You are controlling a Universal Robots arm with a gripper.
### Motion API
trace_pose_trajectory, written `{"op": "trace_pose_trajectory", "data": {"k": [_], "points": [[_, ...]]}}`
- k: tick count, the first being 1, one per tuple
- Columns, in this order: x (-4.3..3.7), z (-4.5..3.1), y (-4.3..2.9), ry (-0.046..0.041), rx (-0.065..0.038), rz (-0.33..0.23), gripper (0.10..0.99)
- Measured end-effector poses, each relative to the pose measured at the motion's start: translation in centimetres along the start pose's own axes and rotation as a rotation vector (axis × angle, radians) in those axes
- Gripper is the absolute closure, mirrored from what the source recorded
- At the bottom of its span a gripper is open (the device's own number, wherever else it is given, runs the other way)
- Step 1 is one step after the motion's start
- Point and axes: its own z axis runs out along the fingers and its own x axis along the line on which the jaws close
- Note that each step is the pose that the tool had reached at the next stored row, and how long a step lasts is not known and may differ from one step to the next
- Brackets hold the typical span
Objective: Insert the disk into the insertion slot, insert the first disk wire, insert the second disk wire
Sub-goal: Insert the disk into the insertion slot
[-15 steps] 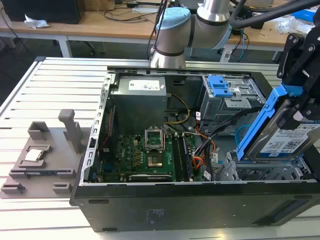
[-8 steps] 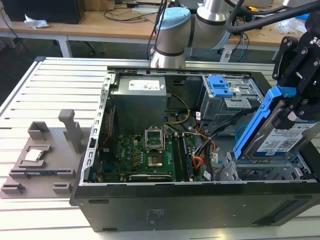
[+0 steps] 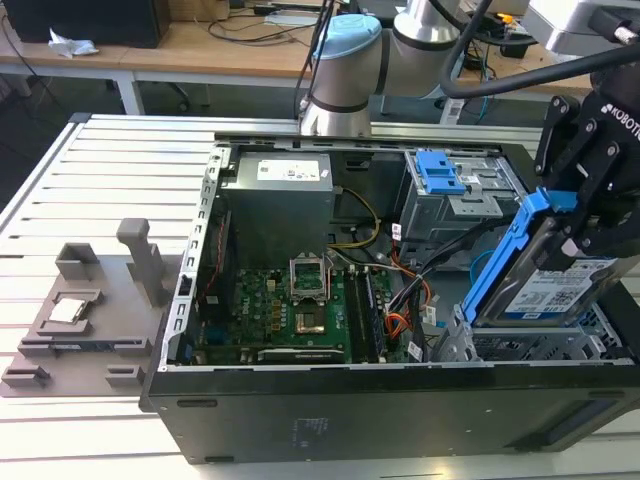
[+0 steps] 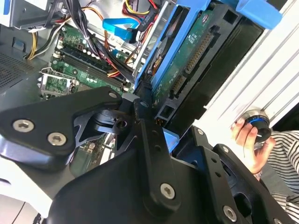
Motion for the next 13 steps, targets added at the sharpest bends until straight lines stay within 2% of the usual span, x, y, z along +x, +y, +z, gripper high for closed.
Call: {"op": "trace_pose_trajectory", "data": {"k": [13], "points": [[0.0,1.31,-0.05,0.0001,0.0,0.0,0.722]]}}
